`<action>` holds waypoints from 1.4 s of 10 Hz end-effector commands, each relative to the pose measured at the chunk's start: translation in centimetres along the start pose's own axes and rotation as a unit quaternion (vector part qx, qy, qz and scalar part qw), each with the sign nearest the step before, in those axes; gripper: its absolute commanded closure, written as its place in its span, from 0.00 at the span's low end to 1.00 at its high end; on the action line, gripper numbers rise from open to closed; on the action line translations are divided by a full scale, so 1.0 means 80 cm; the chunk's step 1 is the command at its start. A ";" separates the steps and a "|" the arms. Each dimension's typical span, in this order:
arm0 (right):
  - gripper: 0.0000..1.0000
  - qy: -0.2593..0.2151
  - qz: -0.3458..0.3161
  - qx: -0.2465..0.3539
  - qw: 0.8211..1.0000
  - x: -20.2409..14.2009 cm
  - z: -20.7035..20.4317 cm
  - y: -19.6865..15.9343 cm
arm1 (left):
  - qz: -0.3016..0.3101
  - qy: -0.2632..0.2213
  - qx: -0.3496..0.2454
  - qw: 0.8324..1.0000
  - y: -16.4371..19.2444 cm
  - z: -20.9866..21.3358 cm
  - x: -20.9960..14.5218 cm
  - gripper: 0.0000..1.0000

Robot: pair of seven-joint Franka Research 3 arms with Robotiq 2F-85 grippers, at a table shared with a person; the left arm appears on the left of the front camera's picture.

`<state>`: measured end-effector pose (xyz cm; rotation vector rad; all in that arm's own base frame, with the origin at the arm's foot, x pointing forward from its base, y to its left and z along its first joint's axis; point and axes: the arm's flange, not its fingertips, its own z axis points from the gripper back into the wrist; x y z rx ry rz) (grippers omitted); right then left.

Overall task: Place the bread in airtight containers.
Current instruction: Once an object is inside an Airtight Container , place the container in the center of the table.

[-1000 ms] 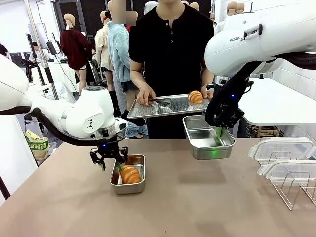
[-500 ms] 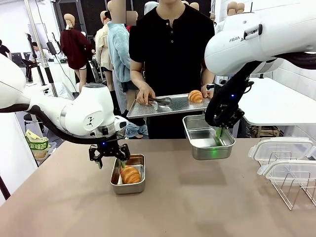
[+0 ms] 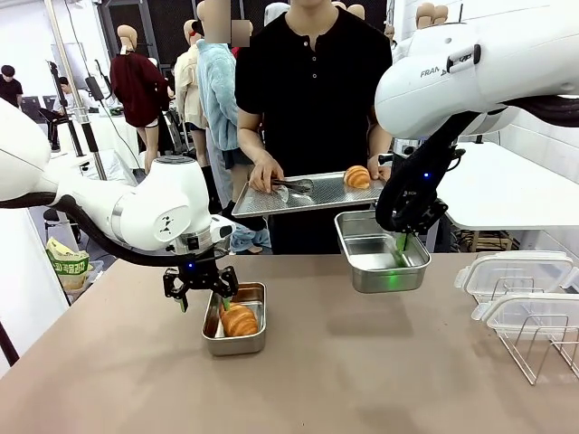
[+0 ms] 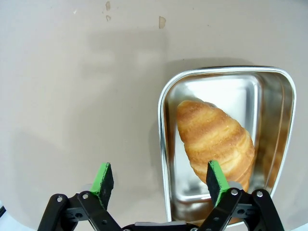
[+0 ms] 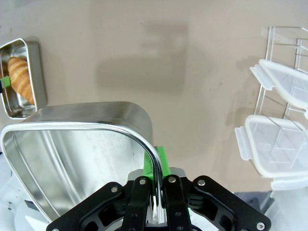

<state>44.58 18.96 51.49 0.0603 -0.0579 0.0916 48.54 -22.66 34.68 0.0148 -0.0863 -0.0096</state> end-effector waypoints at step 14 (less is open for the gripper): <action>1.00 -0.003 -0.001 -0.005 1.000 0.000 0.002 -0.001 | 0.007 -0.019 0.004 1.000 0.000 0.227 -0.048 0.00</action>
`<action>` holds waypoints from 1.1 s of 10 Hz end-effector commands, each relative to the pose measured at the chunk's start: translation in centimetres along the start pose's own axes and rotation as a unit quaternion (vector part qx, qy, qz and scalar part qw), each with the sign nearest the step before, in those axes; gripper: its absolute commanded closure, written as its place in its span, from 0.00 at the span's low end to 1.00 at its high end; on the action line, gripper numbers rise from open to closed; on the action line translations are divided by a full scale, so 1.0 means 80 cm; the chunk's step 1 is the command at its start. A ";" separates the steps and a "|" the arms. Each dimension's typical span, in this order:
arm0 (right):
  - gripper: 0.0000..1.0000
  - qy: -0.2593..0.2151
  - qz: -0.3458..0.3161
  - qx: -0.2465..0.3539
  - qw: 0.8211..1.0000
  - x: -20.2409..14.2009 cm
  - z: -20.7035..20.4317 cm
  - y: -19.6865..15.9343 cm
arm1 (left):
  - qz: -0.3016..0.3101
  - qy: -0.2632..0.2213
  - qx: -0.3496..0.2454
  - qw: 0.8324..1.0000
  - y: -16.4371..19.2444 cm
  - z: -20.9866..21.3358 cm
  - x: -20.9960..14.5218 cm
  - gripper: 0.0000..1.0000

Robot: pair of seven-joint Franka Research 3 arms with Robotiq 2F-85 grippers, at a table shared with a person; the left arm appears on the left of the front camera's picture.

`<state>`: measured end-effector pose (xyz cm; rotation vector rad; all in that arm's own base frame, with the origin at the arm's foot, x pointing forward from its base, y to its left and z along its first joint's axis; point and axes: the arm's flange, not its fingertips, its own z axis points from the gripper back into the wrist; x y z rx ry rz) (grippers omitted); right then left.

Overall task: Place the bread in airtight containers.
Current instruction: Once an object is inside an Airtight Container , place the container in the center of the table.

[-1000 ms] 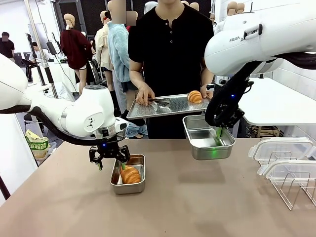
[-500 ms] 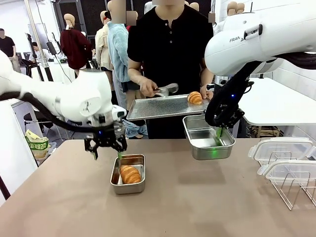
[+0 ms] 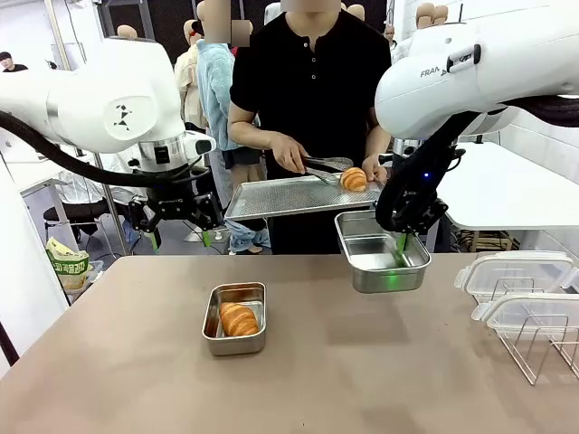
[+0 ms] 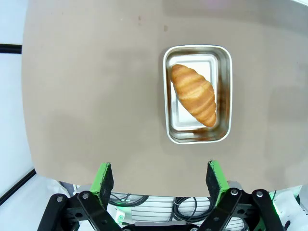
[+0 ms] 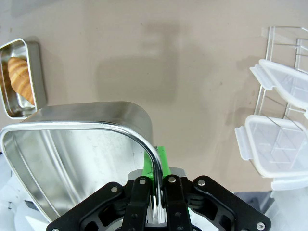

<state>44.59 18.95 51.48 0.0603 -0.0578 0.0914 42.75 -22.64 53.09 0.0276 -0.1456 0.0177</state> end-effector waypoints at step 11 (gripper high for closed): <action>1.00 -0.003 0.000 -0.005 1.000 0.000 0.002 -0.001 | -0.004 0.001 0.001 1.000 -0.005 0.000 -0.002 0.00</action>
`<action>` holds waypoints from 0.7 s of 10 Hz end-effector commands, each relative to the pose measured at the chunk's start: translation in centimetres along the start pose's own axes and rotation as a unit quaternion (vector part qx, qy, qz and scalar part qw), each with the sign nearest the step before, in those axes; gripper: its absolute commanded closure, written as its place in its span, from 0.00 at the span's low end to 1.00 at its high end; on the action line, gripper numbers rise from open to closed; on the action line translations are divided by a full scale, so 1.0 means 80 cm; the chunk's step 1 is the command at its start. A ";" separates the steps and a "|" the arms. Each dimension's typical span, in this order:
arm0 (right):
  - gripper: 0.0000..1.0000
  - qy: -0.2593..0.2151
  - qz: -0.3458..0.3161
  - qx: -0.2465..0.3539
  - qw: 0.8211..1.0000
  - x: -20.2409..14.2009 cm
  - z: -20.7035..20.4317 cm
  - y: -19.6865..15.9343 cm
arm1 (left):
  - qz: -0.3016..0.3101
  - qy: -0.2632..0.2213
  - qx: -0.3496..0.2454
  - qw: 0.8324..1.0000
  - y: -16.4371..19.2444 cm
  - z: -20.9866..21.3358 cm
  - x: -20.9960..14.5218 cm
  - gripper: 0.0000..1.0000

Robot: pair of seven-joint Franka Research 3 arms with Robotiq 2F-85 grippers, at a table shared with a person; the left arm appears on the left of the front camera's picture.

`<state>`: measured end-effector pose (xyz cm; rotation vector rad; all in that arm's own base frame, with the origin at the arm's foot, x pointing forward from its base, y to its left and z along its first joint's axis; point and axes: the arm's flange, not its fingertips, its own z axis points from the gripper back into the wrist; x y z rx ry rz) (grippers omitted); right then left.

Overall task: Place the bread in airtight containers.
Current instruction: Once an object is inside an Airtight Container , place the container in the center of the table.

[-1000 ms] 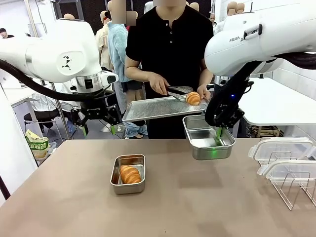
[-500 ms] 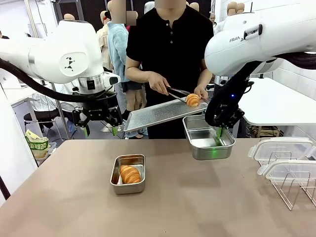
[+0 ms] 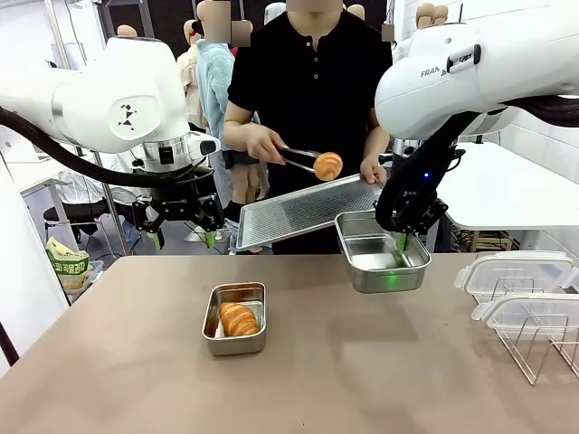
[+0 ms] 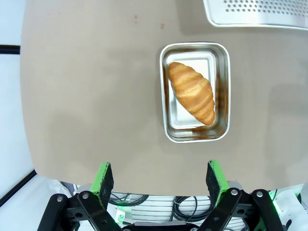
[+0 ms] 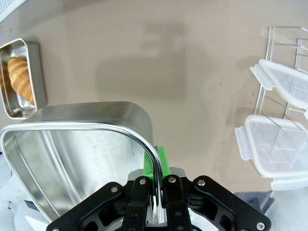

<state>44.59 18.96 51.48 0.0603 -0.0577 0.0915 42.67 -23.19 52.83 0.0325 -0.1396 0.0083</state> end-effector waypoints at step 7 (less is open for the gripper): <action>1.00 -0.003 -0.001 -0.005 1.000 0.000 0.002 -0.001 | 0.001 -0.002 -0.001 1.000 0.002 0.003 0.000 0.00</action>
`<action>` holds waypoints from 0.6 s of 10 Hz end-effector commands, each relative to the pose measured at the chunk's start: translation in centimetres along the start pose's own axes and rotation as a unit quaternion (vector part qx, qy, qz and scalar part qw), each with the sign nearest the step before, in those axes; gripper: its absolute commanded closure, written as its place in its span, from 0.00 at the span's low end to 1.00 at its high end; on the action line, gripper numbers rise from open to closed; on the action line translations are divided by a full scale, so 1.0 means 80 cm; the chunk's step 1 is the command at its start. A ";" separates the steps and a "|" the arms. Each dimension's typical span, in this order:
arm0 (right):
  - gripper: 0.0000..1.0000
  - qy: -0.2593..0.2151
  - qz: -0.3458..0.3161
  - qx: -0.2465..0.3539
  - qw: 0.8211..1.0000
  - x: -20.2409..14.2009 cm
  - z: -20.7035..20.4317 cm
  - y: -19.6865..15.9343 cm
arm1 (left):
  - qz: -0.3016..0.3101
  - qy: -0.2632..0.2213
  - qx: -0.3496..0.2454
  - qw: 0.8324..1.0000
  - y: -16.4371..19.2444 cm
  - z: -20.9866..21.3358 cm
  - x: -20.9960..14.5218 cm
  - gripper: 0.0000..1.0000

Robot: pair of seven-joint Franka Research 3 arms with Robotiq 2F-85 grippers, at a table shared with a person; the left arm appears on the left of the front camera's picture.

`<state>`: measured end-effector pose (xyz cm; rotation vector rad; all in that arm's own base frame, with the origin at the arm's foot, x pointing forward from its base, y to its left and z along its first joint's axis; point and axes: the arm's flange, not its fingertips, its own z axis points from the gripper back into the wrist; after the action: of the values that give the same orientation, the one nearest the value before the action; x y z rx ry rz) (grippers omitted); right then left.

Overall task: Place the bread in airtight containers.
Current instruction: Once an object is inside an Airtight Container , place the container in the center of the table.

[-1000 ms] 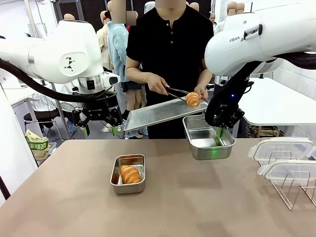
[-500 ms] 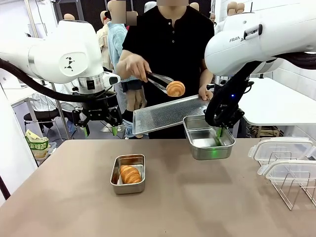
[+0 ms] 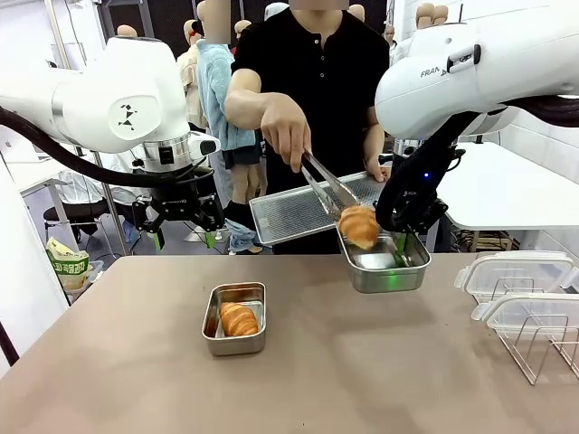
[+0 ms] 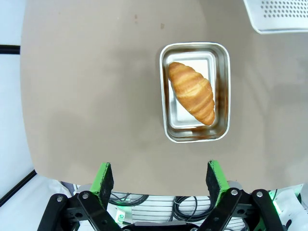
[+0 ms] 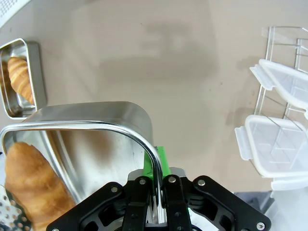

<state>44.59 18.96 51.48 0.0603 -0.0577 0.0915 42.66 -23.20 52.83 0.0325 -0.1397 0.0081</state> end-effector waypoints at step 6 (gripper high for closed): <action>1.00 -0.003 -0.001 -0.005 1.000 0.000 0.002 -0.001 | 0.001 -0.002 -0.001 1.000 0.002 0.003 0.000 0.00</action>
<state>44.59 18.96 51.48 0.0602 -0.0577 0.0915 42.66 -23.20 52.84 0.0325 -0.1397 0.0080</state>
